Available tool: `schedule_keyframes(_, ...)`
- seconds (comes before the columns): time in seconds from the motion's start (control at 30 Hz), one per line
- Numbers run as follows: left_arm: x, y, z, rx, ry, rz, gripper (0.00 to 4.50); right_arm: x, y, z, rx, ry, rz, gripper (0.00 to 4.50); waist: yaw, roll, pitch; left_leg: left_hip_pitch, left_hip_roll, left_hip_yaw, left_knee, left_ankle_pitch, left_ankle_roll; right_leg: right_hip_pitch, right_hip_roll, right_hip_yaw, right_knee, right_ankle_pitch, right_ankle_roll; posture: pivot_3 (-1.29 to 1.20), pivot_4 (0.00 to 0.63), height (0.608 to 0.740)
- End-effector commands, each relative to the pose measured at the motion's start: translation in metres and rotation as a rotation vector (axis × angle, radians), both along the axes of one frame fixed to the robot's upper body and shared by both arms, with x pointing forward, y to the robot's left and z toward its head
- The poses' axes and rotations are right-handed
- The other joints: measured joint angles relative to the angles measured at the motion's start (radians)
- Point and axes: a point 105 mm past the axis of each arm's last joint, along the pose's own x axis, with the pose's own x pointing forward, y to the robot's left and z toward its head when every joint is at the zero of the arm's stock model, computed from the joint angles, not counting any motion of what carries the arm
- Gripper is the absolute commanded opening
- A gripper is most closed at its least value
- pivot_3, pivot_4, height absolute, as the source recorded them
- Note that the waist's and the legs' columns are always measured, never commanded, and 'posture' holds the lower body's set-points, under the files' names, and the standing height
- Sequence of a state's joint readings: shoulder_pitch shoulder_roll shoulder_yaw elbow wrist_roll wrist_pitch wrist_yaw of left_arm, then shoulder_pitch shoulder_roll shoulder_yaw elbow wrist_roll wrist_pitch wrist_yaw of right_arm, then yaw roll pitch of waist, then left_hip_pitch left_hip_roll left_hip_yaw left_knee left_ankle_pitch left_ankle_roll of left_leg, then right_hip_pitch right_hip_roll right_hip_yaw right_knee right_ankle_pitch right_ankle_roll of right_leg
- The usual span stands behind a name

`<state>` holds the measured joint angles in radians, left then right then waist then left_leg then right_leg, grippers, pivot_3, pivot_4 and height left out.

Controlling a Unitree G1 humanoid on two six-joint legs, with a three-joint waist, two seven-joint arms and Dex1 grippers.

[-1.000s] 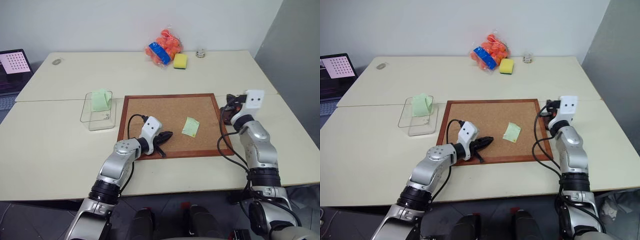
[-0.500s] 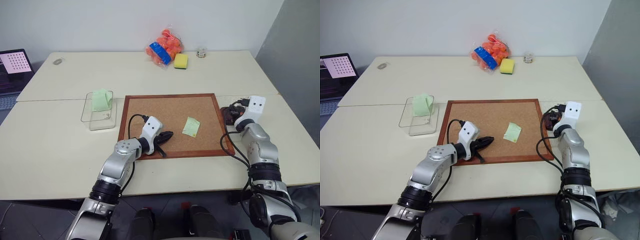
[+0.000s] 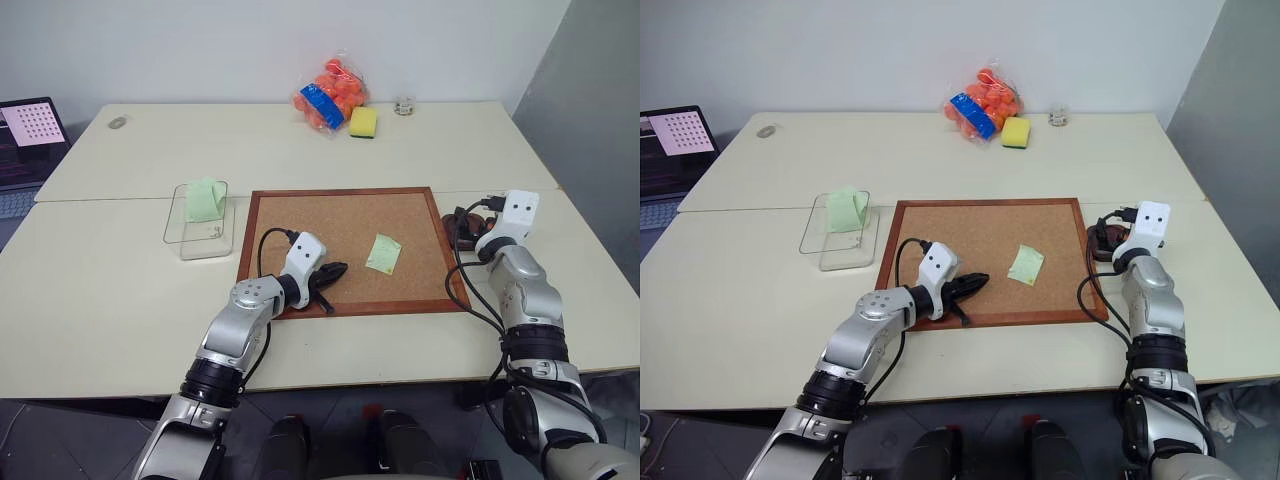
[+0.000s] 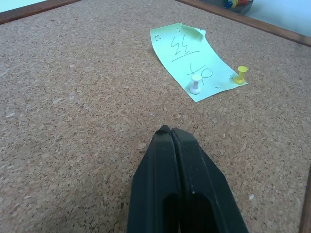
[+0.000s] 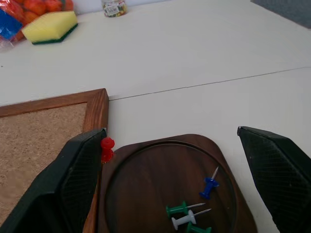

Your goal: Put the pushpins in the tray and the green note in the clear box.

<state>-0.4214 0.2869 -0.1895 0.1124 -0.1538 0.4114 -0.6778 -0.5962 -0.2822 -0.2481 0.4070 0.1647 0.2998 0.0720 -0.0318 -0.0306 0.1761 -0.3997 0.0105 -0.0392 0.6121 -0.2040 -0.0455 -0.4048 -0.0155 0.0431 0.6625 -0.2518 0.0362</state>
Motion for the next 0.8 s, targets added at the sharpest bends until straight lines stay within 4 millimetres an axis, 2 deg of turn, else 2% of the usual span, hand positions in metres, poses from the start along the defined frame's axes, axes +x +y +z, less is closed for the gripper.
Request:
schedule_keyframes(0.03, -0.002, -0.003, -0.007, 0.017, 0.029, -0.011, 0.0, 0.002, -0.001, 0.0, -0.091, 0.027, -0.002, 4.49, 0.0, 0.0, 0.0, 0.0, 0.0, 0.0, 0.0, 0.0, 0.0, 0.0, 0.0, 0.0, 0.0, 0.0, 0.0, 0.0, 0.15, 0.74)
schedule_keyframes(0.17, -0.002, -0.004, -0.005, 0.012, 0.025, -0.008, 0.0, 0.001, -0.001, -0.014, -0.11, 0.087, 0.003, 4.49, 0.0, 0.0, 0.0, 0.0, 0.0, 0.0, 0.0, 0.0, 0.0, 0.0, 0.0, 0.0, 0.0, 0.0, 0.0, 0.0, 0.15, 0.74)
schedule_keyframes(0.27, -0.002, -0.003, -0.005, 0.012, 0.025, -0.005, 0.0, 0.0, -0.004, -0.014, -0.11, 0.093, -0.009, 4.49, 0.0, 0.0, 0.0, 0.0, 0.0, 0.0, 0.0, 0.0, 0.0, 0.0, 0.0, 0.0, 0.0, 0.0, 0.0, 0.0, 0.15, 0.74)
schedule_keyframes(0.43, -0.002, -0.004, -0.006, 0.011, 0.025, -0.006, 0.0, 0.0, -0.012, -0.004, -0.106, 0.062, -0.034, 4.49, 0.0, 0.0, 0.0, 0.0, 0.0, 0.0, 0.0, 0.0, 0.0, 0.0, 0.0, 0.0, 0.0, 0.0, 0.0, 0.0, 0.15, 0.74)
schedule_keyframes(0.53, -0.002, -0.005, -0.006, 0.008, 0.025, -0.009, 0.0, 0.0, -0.012, 0.012, -0.08, -0.012, -0.028, 4.49, 0.0, 0.0, 0.0, 0.0, 0.0, 0.0, 0.0, 0.0, 0.0, 0.0, 0.0, 0.0, 0.0, 0.0, 0.0, 0.0, 0.15, 0.74)
schedule_keyframes(0.67, -0.003, -0.007, -0.007, 0.006, 0.026, -0.011, 0.0, -0.005, 0.001, 0.031, -0.043, -0.115, 0.054, 4.49, 0.001, 0.0, 0.0, 0.0, 0.0, 0.0, 0.0, 0.0, 0.0, 0.0, 0.0, 0.0, 0.0, 0.0, 0.001, 0.0, 0.15, 0.74)
schedule_keyframes(0.77, -0.003, -0.007, -0.008, 0.005, 0.027, -0.012, 0.0, -0.015, 0.03, 0.04, -0.058, -0.168, 0.248, 4.49, 0.002, 0.0, 0.0, 0.0, 0.0, 0.0, 0.0, 0.0, 0.0, 0.0, 0.0, 0.0, 0.0, 0.0, 0.001, 0.0, 0.15, 0.74)
schedule_keyframes(0.8, -0.004, -0.007, -0.008, 0.006, 0.028, -0.014, 0.0, -0.027, 0.054, 0.041, -0.078, -0.186, 0.421, 4.49, 0.002, 0.0, 0.0, 0.0, 0.0, 0.0, 0.0, 0.0, 0.0, 0.0, 0.0, 0.0, 0.0, 0.0, 0.001, 0.0, 0.15, 0.74)
